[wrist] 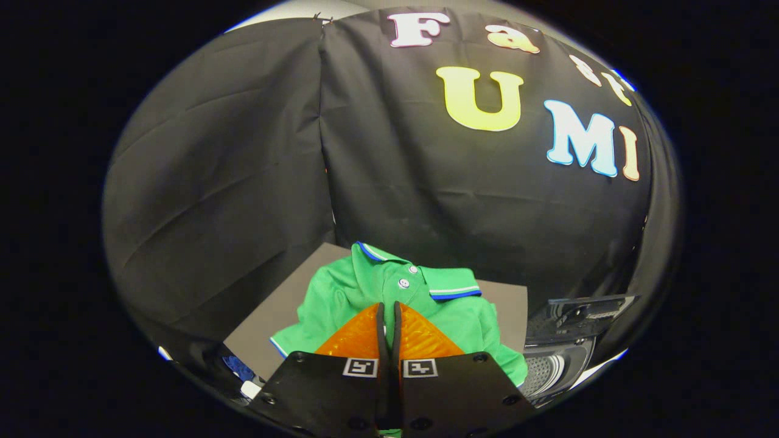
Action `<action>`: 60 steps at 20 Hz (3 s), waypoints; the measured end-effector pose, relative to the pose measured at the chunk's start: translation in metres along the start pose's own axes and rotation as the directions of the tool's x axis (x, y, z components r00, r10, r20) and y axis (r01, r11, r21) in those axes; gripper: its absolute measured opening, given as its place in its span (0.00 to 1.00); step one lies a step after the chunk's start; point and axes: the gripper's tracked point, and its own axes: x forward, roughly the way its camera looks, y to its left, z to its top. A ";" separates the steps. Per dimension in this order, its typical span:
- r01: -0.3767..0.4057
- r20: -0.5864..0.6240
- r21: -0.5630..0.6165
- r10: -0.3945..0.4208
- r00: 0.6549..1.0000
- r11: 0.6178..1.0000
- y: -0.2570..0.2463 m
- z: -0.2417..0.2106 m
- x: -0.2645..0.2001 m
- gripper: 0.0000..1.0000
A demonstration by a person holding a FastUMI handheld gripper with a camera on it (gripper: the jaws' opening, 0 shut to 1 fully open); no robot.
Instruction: Put the clothes into the washing machine and then close the washing machine lid.
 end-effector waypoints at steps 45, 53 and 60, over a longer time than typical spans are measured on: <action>0.225 0.047 0.190 -0.238 0.970 0.955 -0.353 -0.045 -0.121 0.01; 0.227 -0.030 0.197 -0.226 0.974 0.954 -0.356 -0.104 -0.096 0.01; 0.237 -0.104 0.196 -0.221 0.970 0.951 -0.359 -0.158 -0.067 0.01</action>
